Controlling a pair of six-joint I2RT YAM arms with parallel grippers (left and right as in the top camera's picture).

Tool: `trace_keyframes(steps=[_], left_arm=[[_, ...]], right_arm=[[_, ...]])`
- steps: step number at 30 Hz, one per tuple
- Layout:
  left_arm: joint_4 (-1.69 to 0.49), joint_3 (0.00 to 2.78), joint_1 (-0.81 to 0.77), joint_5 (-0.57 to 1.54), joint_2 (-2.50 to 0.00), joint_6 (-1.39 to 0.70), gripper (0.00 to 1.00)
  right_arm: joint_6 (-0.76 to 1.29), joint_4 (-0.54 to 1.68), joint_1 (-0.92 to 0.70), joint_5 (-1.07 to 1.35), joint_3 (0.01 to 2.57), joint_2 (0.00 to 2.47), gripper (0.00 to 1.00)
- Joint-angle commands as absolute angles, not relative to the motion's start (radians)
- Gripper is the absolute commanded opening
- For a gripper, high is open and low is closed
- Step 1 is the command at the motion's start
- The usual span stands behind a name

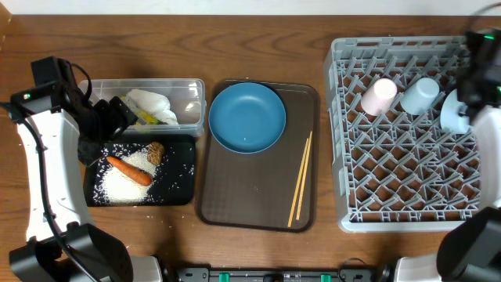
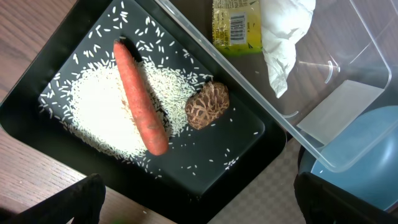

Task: Sort waste into correct bins and load items into the dishwasher rack

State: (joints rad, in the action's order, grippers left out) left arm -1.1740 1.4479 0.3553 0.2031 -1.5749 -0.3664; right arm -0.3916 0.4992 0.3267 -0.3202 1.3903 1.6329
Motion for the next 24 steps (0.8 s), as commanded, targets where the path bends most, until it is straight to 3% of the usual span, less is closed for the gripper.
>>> trace_keyframes(steps=[1, 2, 3, 11, 24], left_arm=[[-1.176, 1.448, 0.36, 0.197, -1.56, -0.365, 0.98], [-1.177, 1.448, 0.36, 0.197, -1.56, -0.365, 0.98], [-1.177, 1.449, 0.36, 0.197, -1.56, -0.365, 0.98], [-1.176, 1.448, 0.36, 0.197, -1.56, -0.365, 0.98], [-1.177, 1.448, 0.36, 0.197, -1.56, -0.365, 0.98]], right_arm=[[-0.105, 0.509, 0.417, 0.045, 1.393, 1.619, 0.23], [-0.063, 0.511, 0.451, 0.107, 1.393, 1.622, 0.03], [-0.036, 0.514, 0.474, 0.144, 1.393, 1.625, 0.01], [0.092, 0.594, 0.558, 0.244, 1.392, 1.71, 0.01], [0.106, 0.561, 0.555, 0.322, 1.392, 1.847, 0.01]])
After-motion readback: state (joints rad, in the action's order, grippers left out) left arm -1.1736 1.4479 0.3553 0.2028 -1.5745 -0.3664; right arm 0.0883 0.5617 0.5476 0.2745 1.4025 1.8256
